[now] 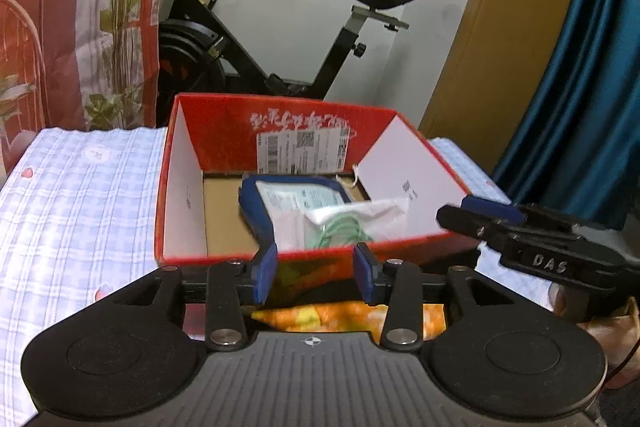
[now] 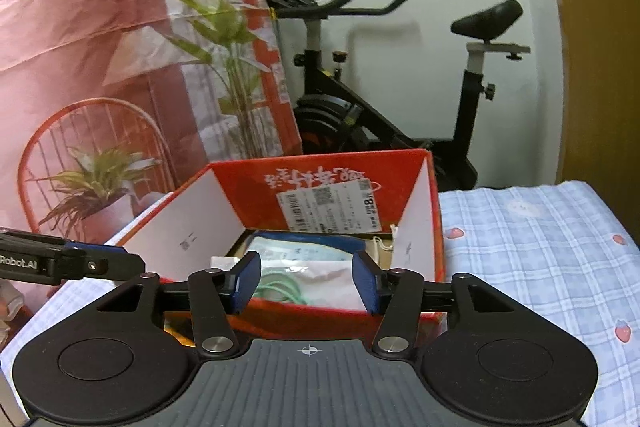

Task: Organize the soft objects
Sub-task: 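Lower the left tool onto the orange floral cloth bundle and pinch it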

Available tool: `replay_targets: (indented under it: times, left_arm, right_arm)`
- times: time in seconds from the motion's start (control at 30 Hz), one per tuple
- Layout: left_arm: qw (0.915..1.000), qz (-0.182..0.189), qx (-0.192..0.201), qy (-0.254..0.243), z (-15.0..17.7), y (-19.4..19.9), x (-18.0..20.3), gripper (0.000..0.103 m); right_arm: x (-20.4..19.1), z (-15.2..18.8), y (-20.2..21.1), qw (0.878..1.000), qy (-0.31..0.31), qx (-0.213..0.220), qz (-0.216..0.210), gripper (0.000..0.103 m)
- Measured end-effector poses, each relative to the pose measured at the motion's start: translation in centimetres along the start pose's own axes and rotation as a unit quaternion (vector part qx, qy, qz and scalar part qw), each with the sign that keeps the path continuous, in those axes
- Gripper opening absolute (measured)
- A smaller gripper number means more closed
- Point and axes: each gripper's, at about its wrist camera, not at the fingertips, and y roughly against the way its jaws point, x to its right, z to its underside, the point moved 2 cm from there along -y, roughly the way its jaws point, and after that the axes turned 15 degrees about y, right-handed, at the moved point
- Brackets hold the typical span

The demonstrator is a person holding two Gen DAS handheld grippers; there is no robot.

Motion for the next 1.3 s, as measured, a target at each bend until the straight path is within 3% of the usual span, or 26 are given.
replay_targets:
  times: [0.27, 0.5, 0.73, 1.07, 1.13, 1.3]
  left_arm:
    - [0.9991, -0.014, -0.026, 0.031, 2.3, -0.3, -1.6, 0.044]
    - [0.9972, 0.001, -0.039, 0.063, 3.5, 0.1, -2.9, 0.044]
    - [0.9964, -0.004, -0.055, 0.064, 5.3, 0.2, -3.2, 0.044]
    - [0.9963, -0.009, -0.059, 0.062, 7.6, -0.4, -2.9, 0.048]
    - [0.9970, -0.010, -0.049, 0.059, 8.3, 0.0, -2.8, 0.038]
    - [0.9984, -0.020, -0.031, 0.043, 9.8, 0.4, -2.2, 0.030]
  right_arm:
    - [-2.9, 1.3, 2.0, 1.000, 0.016, 0.018, -0.002, 0.043]
    - [-5.0, 4.5, 2.0, 0.999, -0.001, -0.018, -0.042, 0.029]
    - [-6.0, 8.3, 2.2, 0.996, -0.030, -0.044, -0.065, 0.029]
    - [-6.1, 9.7, 3.0, 0.995, -0.044, -0.050, -0.075, 0.029]
    - [-6.1, 10.0, 3.2, 0.995, -0.047, -0.051, -0.075, 0.029]
    - [-6.2, 10.1, 3.4, 0.995, -0.044, -0.051, -0.075, 0.028]
